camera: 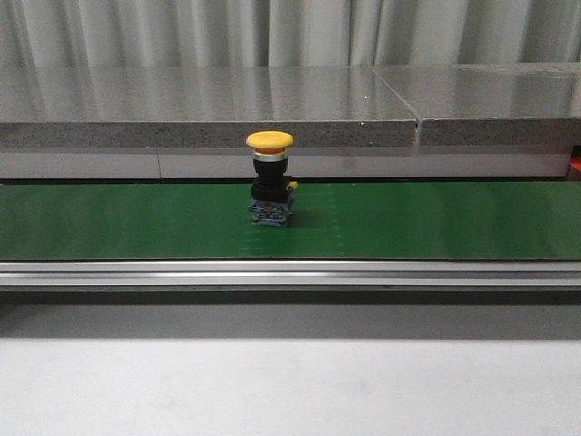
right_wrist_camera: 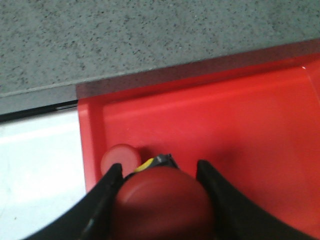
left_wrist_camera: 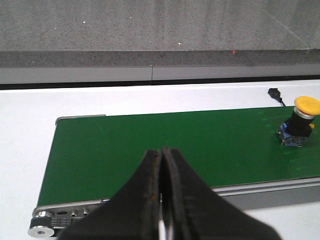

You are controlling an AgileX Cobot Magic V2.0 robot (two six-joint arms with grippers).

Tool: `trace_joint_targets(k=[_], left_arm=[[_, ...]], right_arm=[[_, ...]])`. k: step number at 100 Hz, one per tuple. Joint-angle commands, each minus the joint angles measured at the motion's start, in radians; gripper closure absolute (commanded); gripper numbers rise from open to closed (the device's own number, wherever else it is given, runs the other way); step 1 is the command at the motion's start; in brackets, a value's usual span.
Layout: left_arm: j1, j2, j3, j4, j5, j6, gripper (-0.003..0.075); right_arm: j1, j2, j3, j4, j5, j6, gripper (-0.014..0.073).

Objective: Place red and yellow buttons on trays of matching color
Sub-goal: 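Carry the red button into the red tray and release it, then raise the right gripper and move it back over the belt's end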

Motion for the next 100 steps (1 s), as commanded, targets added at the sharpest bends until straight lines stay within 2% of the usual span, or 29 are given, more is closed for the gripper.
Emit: trace_joint_targets(k=[1,26,76,81,88,100], left_arm=[[-0.009,0.004,-0.027,-0.015,-0.075,-0.001,0.0739],[-0.009,0.004,-0.027,-0.015,-0.075,-0.001,0.0739],[-0.009,0.004,-0.027,-0.015,-0.084,-0.001,0.0739],[-0.009,0.004,-0.027,-0.015,-0.084,-0.001,0.0739],[-0.009,0.004,-0.027,-0.015,-0.084,-0.001,0.0739],[-0.009,0.004,-0.027,-0.015,-0.084,-0.001,0.0739]], right_arm=[[-0.013,0.000,-0.078,0.006,-0.052,-0.010,0.0587],[-0.016,0.131,-0.151,0.006,-0.052,-0.010,0.0586],[-0.017,0.245,-0.152,0.005,-0.077,-0.010,0.0580],[-0.017,0.248,-0.152,0.005,-0.083,-0.010,0.0547],[-0.017,0.250,-0.152,0.005,-0.093,-0.010,0.0447],[-0.017,0.250,-0.152,0.005,-0.112,-0.010,0.0193]])
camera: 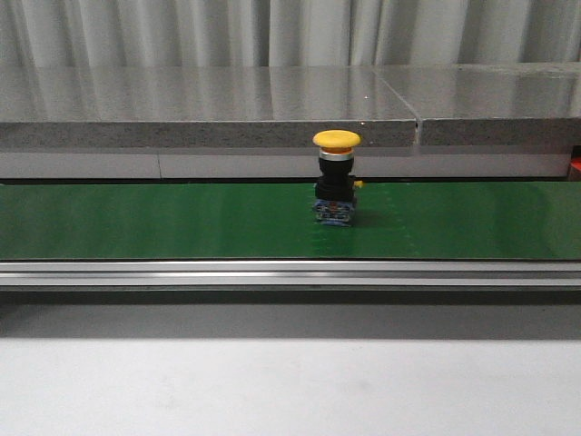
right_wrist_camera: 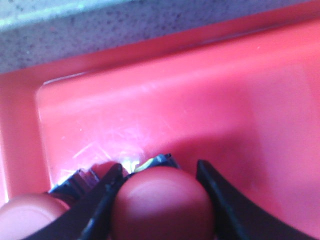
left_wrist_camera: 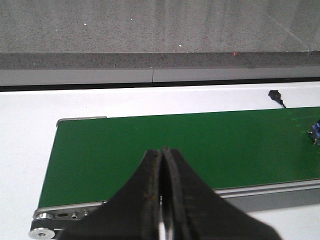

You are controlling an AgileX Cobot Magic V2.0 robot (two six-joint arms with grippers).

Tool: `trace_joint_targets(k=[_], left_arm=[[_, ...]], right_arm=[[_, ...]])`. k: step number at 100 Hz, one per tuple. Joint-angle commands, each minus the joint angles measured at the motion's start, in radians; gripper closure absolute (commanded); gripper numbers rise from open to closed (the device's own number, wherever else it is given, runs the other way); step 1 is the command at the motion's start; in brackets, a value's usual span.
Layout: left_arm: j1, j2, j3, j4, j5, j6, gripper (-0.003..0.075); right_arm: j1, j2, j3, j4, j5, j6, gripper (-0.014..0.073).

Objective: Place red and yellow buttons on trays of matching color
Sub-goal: 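Raise the right gripper and move it back over the belt's end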

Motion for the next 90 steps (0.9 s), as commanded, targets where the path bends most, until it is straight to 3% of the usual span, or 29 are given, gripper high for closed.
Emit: trace_joint_targets(k=[1,7,13,49,90], left_arm=[[-0.009,0.004,-0.027,-0.015,-0.076,-0.001,0.0739],[-0.009,0.004,-0.027,-0.015,-0.076,-0.001,0.0739],[-0.009,0.004,-0.027,-0.015,-0.076,-0.001,0.0739],[-0.009,0.004,-0.027,-0.015,-0.076,-0.001,0.0739],[-0.009,0.004,-0.027,-0.015,-0.076,-0.001,0.0739]], right_arm=[[-0.008,-0.068,-0.036,0.005,-0.063,-0.010,0.0180],[-0.008,-0.068,-0.036,0.005,-0.064,-0.010,0.0092],[-0.008,-0.068,-0.036,0.004,-0.069,-0.010,0.0059],[-0.031,-0.116,-0.143,0.004,0.021,-0.010,0.0065],[-0.008,-0.298,-0.175,0.005,0.155,-0.013,0.0065]])
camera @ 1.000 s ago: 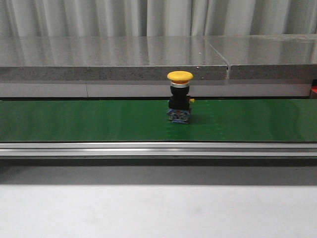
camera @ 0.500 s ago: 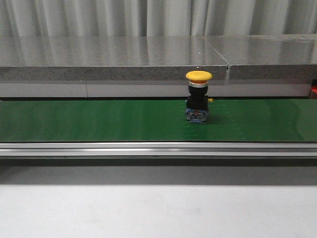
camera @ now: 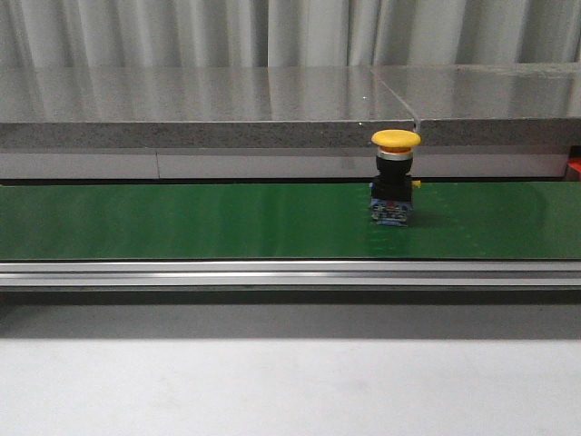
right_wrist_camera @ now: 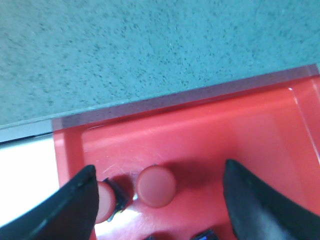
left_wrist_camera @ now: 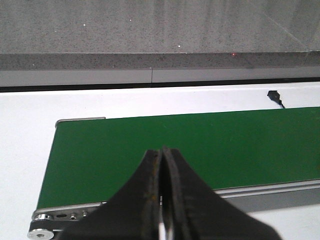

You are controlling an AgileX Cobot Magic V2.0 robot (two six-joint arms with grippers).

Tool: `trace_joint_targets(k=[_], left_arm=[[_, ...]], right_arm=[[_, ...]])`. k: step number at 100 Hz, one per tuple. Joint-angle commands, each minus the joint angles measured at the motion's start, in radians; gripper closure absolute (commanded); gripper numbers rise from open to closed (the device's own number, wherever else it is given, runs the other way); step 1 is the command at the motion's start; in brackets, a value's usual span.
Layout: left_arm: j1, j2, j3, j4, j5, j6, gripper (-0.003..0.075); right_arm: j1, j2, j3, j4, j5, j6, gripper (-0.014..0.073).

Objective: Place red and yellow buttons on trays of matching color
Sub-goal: 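Raise the right gripper and move it back over the belt's end, then grasp the yellow button at the belt's end with the right gripper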

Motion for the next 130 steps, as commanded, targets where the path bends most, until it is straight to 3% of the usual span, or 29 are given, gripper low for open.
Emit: trace_joint_targets(k=[1,32,79,103,130], left_arm=[[-0.009,0.004,-0.027,-0.015,-0.076,-0.001,0.0739],[-0.009,0.004,-0.027,-0.015,-0.074,-0.001,0.0739],[-0.009,0.004,-0.027,-0.015,-0.074,-0.001,0.0739],[-0.009,0.004,-0.027,-0.015,-0.074,-0.001,0.0739],[-0.009,0.004,-0.027,-0.015,-0.074,-0.001,0.0739]], right_arm=[[0.012,-0.117,-0.034,0.005,-0.016,-0.014,0.0065],[0.152,-0.347,0.092,0.005,0.021,-0.065,0.0065],[0.319,-0.731,0.687,0.005,-0.026,-0.089,0.0065],[0.390,-0.772,0.890,0.005,-0.031,-0.166,0.0065],[0.482,-0.754,0.948,0.005,-0.073,-0.217,0.0065]])
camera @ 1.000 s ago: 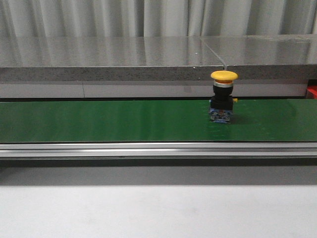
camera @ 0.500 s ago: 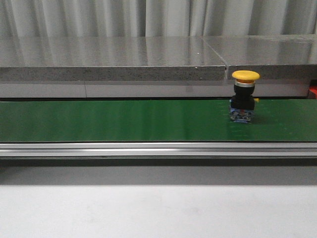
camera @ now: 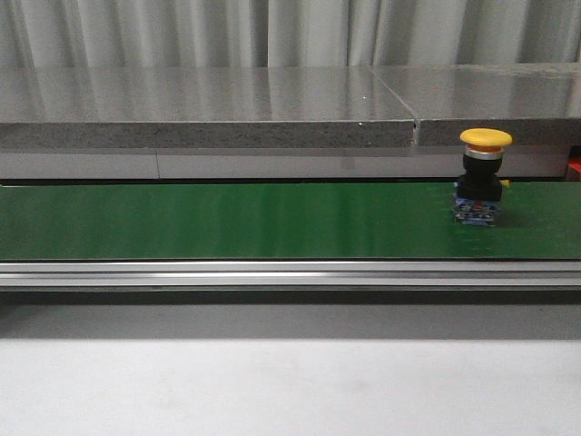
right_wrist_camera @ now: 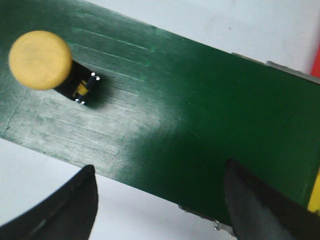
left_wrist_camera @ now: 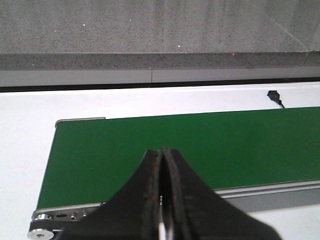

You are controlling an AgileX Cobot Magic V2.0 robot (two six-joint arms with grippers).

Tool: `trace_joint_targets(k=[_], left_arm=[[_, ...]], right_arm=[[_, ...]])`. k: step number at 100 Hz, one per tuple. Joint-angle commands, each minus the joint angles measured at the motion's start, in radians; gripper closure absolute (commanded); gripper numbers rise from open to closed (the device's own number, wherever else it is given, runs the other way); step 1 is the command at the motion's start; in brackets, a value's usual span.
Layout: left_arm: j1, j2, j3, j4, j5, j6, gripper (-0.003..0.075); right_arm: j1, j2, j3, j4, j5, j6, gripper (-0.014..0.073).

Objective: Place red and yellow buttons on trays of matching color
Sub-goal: 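Grasp the yellow button at the belt's end with the right gripper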

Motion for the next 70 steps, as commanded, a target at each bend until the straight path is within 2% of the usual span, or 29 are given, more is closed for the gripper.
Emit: trace_joint_targets(k=[1,28,70], left_arm=[[-0.009,0.004,-0.027,-0.015,-0.074,-0.001,0.0739],[-0.009,0.004,-0.027,-0.015,-0.074,-0.001,0.0739],[-0.009,0.004,-0.027,-0.015,-0.074,-0.001,0.0739]], right_arm=[[0.031,-0.016,-0.023,0.006,-0.048,-0.040,0.0065],[0.108,0.076,-0.023,0.006,-0.119,-0.051,0.0065],[0.109,0.181,-0.026,0.048,-0.247,-0.052,0.0065]])
